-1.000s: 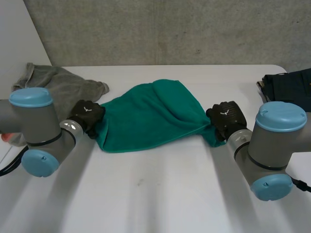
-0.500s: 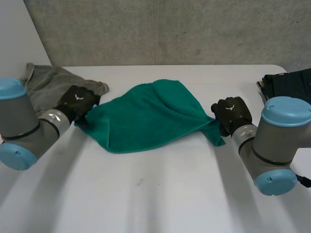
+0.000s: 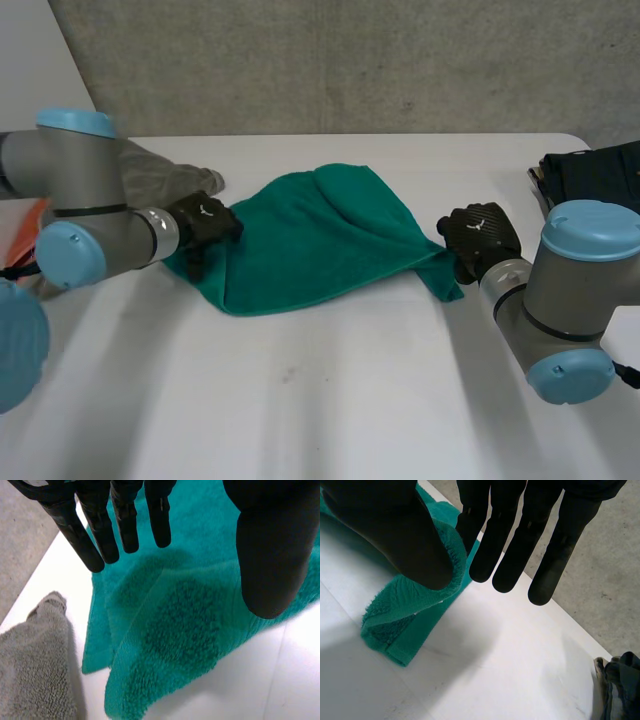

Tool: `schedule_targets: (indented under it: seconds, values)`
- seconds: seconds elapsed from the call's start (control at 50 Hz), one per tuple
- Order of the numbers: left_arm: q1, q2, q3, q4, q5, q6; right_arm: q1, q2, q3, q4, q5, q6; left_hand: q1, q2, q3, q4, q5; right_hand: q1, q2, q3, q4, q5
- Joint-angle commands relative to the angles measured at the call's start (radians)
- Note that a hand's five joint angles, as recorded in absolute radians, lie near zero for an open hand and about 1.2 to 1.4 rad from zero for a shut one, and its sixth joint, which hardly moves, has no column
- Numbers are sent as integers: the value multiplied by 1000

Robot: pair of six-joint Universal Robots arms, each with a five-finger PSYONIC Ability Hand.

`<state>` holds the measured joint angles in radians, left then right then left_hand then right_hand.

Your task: Fold the laundry.

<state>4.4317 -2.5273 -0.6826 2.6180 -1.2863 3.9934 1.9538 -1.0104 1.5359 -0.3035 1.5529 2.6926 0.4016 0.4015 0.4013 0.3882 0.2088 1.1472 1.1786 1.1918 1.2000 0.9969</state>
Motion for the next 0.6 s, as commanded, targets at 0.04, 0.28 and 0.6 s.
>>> schedule_targets:
  seconds: [0.04,0.28,0.6]
  values:
    - [-5,-51,25,19,-27,33,-13,-2,1,1,-4,0,-59,-59,-59,-46,-41,249,218,204,196,225]
    - [-2,-2,-8,50,-83,30,-27,-14,-5,1,-5,-4,995,995,995,1008,1013,249,218,204,196,225]
    - [90,455,-497,237,-32,-131,-32,-140,-20,131,-20,-114,983,983,984,997,1002,249,218,204,196,225]
